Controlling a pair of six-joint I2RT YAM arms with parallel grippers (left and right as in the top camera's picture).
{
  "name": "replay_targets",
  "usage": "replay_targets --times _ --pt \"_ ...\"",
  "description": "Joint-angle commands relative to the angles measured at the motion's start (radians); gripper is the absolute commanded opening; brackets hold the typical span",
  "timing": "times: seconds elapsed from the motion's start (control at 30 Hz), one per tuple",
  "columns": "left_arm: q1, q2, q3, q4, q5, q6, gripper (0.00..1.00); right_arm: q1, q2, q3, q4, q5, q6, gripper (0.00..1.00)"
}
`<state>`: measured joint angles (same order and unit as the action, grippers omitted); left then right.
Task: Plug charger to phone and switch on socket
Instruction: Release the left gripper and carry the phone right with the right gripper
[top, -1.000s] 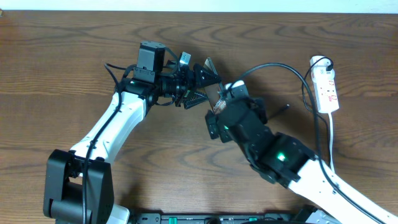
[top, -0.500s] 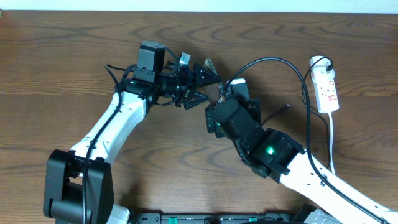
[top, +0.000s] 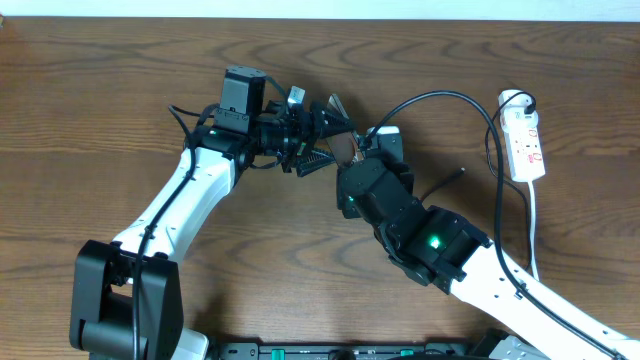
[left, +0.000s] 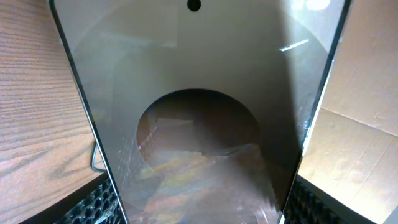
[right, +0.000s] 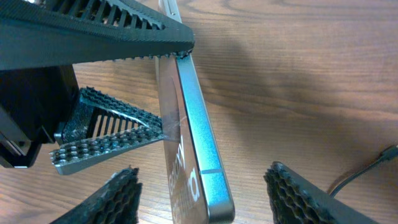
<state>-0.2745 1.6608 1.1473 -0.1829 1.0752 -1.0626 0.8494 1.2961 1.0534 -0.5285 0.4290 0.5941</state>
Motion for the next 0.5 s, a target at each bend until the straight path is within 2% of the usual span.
replay_targets --times 0.0,0.47 --pt "0.008 -0.001 0.021 0.005 0.043 -0.014 0.59 0.007 0.001 0.006 0.005 0.006 0.016 0.59" --pt "0.008 -0.001 0.021 0.005 0.043 -0.051 0.59 0.007 0.034 0.005 0.034 0.01 0.019 0.38"
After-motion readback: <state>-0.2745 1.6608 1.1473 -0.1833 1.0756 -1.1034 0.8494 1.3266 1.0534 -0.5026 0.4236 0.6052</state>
